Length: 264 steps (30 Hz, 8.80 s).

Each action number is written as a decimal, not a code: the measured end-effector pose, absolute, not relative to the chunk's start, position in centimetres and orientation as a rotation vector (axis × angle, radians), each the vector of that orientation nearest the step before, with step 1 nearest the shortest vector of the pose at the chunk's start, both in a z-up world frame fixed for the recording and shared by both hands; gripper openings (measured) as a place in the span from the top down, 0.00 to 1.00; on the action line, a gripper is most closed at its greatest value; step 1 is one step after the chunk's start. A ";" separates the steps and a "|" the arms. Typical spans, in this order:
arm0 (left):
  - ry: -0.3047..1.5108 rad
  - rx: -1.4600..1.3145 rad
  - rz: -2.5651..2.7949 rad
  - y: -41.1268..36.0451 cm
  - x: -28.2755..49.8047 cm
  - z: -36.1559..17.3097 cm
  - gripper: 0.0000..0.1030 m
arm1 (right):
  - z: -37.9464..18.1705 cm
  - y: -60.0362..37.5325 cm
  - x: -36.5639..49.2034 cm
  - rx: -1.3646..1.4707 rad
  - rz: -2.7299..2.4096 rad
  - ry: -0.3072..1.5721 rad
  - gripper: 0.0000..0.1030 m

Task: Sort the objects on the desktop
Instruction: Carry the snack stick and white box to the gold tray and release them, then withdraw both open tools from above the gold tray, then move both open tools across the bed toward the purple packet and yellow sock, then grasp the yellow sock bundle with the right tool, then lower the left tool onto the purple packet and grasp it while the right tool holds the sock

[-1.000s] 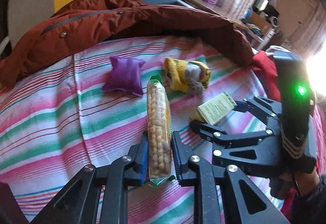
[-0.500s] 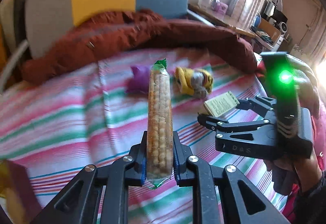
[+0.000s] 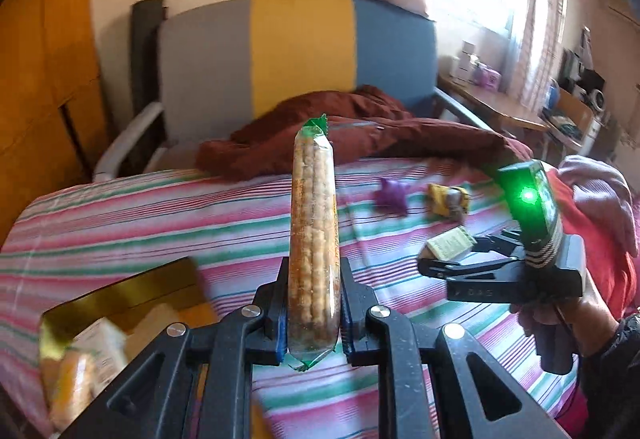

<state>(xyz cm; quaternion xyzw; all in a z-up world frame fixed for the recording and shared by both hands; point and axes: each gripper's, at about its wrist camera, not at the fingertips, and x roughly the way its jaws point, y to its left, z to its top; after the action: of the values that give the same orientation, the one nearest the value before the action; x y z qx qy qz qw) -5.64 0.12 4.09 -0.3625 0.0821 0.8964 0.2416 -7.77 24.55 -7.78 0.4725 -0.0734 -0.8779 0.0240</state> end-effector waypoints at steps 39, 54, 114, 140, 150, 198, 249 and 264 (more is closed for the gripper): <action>-0.236 -1.141 2.570 -21.0 -4.5 -0.1 0.79 | -4.2 -4.7 -3.2 1.228 -2.447 0.011 0.27; -0.144 -1.139 2.591 -20.0 -3.6 -0.1 0.72 | -5.5 -3.1 -2.2 1.282 -2.447 -0.077 0.19; 0.117 -1.134 2.531 -12.0 -2.2 0.5 0.56 | -4.2 9.3 0.5 1.382 -2.770 -0.225 0.01; 0.189 -1.112 2.398 -4.9 -2.8 0.4 0.56 | -7.1 24.3 -0.9 1.634 -2.889 -0.612 0.00; 0.215 -1.123 2.333 -1.4 -3.4 0.0 0.56 | -7.2 28.6 -2.5 1.642 -2.930 -0.680 0.00; 0.206 -1.186 2.279 0.5 -4.5 -2.0 0.56 | -8.5 33.2 -10.9 1.640 -2.970 -0.583 0.49; -0.143 -1.439 2.056 15.8 -21.3 -4.9 0.33 | -8.0 33.4 -5.2 1.602 -2.810 -0.623 0.17; 0.285 -1.308 2.050 23.6 -21.7 -6.9 0.31 | -9.3 33.1 -6.3 1.552 -2.852 -0.708 0.18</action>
<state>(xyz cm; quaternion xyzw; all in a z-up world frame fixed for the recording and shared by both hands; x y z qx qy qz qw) -21.74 23.56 -6.87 -0.5024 0.1096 0.7874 0.3399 -6.33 33.05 -9.27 0.4650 -0.2123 -0.8547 -0.0905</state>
